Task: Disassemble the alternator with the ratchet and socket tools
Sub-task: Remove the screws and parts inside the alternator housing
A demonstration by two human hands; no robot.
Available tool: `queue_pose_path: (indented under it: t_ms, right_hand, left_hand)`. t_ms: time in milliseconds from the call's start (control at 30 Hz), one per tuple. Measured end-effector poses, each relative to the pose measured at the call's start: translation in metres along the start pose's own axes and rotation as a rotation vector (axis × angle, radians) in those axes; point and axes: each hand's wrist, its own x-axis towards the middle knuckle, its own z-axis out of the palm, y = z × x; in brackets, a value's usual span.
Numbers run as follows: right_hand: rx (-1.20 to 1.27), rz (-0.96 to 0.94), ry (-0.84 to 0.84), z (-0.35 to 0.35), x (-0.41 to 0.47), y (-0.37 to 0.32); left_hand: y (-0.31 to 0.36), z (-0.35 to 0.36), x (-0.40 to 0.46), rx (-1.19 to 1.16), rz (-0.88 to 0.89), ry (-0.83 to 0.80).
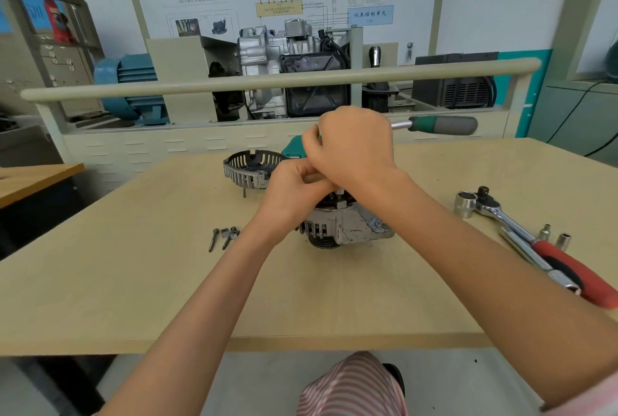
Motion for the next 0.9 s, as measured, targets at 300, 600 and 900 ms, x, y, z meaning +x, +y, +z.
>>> queue_pose_path:
  t_ms: [300, 600, 900]
  right_hand:
    - [0.688, -0.076, 0.049, 0.0, -0.002, 0.009]
    - [-0.041, 0.0, -0.028, -0.002, 0.001, -0.009]
    - [0.679, -0.066, -0.018, 0.003, 0.005, 0.009]
  left_hand:
    - [0.003, -0.006, 0.001, -0.053, -0.003, -0.094]
    - [0.002, -0.004, 0.001, 0.011, -0.022, -0.051]
    - [0.004, -0.007, 0.001, -0.074, -0.003, -0.131]
